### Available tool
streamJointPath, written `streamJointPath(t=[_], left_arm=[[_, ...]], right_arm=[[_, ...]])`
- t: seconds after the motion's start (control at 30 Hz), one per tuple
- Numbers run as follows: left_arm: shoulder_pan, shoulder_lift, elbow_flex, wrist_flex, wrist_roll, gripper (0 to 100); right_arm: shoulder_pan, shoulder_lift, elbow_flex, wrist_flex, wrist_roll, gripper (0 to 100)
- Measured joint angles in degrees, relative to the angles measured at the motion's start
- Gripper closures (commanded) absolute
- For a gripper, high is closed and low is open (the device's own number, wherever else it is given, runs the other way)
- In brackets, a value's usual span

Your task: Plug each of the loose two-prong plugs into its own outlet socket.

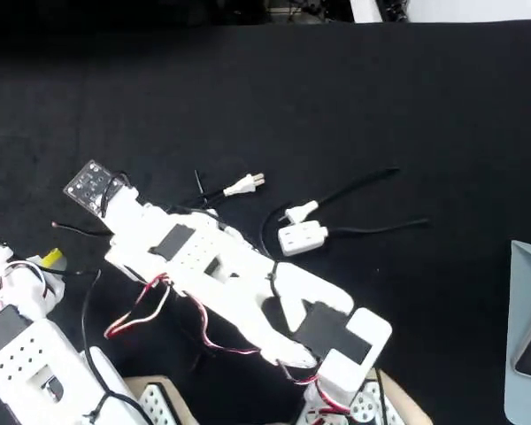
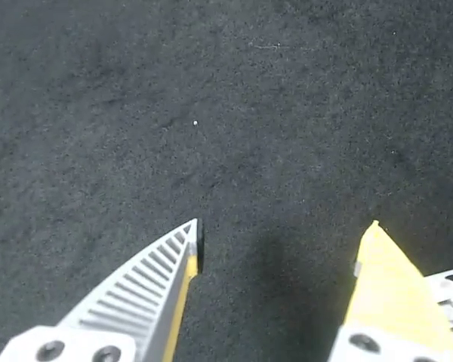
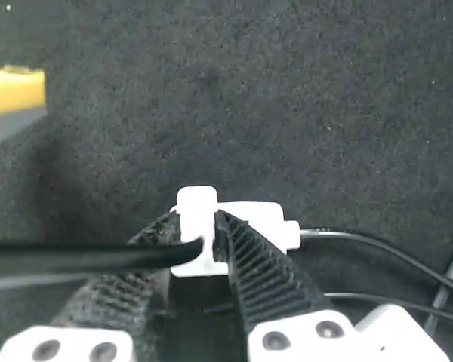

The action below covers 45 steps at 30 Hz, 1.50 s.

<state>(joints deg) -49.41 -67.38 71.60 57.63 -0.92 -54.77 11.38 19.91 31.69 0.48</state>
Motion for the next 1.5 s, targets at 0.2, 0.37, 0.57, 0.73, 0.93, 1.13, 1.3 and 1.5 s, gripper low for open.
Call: streamJointPath(t=[0.2,0.37,0.57,0.73,0.93,1.13,1.3,1.5], left_arm=[[0.0,0.0,0.0,0.0,0.0,68],[0.0,0.0,0.0,0.0,0.0,68],[0.0,0.0,0.0,0.0,0.0,68],[0.0,0.0,0.0,0.0,0.0,68],[0.0,0.0,0.0,0.0,0.0,68],[0.0,0.0,0.0,0.0,0.0,68],[0.0,0.0,0.0,0.0,0.0,68],[0.0,0.0,0.7,0.0,0.0,68]], right_arm=[[0.0,0.0,-1.9,4.4,0.0,98.7],[0.0,0.6,-5.3,10.4,0.0,98.7],[0.0,1.8,-6.4,12.1,0.0,98.7],[-0.4,5.7,-9.1,12.4,0.0,98.7],[-0.4,6.9,-10.4,13.9,-0.8,98.7],[-0.4,9.5,-11.9,14.0,-2.0,98.7],[-0.4,13.5,-18.1,18.6,-2.0,98.7],[0.0,14.7,-22.5,23.2,-2.0,98.7]])
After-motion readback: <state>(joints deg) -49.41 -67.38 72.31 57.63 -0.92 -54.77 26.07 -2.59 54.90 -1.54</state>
